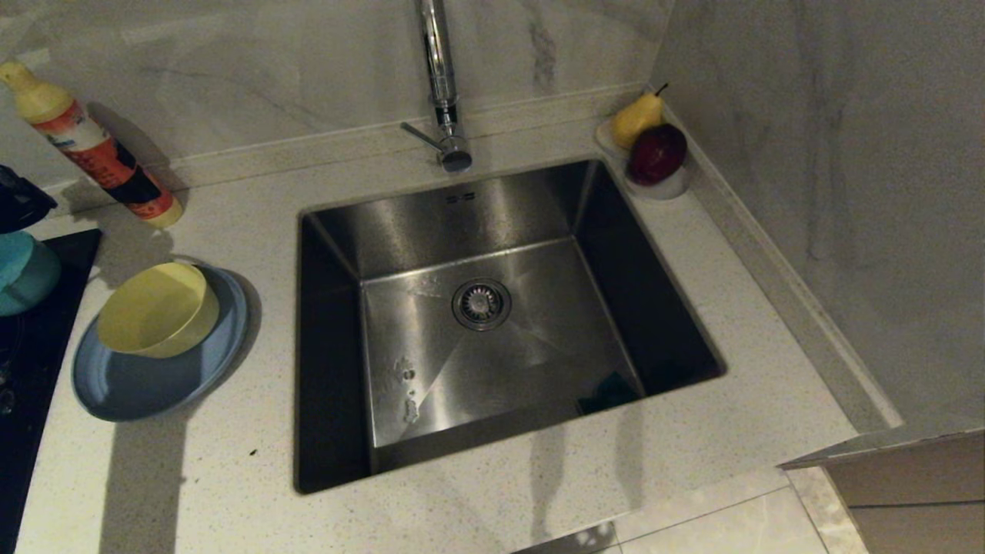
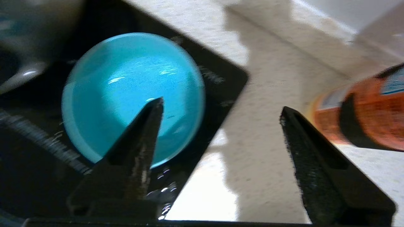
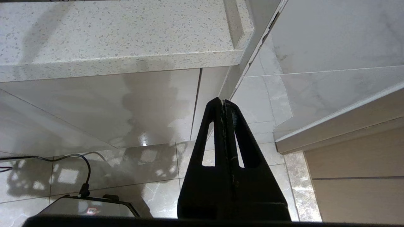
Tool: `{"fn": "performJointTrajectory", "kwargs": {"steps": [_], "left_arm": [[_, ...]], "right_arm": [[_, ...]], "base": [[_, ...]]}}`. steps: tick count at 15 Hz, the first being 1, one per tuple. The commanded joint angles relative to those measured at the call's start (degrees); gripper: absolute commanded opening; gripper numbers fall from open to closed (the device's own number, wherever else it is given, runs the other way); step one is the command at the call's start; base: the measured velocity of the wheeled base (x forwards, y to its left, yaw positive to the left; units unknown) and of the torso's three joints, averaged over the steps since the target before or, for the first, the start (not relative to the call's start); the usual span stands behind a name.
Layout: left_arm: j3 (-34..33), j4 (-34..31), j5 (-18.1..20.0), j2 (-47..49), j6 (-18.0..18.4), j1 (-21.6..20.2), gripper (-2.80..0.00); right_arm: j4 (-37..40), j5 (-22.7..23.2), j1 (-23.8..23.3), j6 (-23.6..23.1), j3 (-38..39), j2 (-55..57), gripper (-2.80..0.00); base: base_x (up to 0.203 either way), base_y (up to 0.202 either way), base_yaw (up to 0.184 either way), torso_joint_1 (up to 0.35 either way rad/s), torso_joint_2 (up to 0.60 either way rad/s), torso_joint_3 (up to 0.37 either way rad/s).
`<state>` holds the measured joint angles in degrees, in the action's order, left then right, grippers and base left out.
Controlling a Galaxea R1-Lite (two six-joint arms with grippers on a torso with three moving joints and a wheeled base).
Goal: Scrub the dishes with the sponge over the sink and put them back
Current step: Place the bowl on the bowl
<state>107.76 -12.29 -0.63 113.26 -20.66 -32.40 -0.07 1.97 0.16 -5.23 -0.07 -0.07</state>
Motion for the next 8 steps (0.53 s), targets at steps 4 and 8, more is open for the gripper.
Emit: {"fn": "performJointTrajectory", "kwargs": {"steps": [4, 8], "left_arm": [[-0.01, 6.78, 3.01, 4.63, 0.4, -0.55, 0.0], [-0.01, 10.91, 5.37, 7.27, 1.34, -0.64, 0.0]], "right_arm": [[-0.01, 0.05, 0.02, -0.04, -0.01, -0.01, -2.8], [-0.01, 0.05, 0.02, -0.04, -0.01, -0.01, -2.8]], "base": [[0.0, 0.0, 0.0, 0.0, 0.0, 0.0], [0.0, 0.0, 0.0, 0.0, 0.0, 0.0]]}}
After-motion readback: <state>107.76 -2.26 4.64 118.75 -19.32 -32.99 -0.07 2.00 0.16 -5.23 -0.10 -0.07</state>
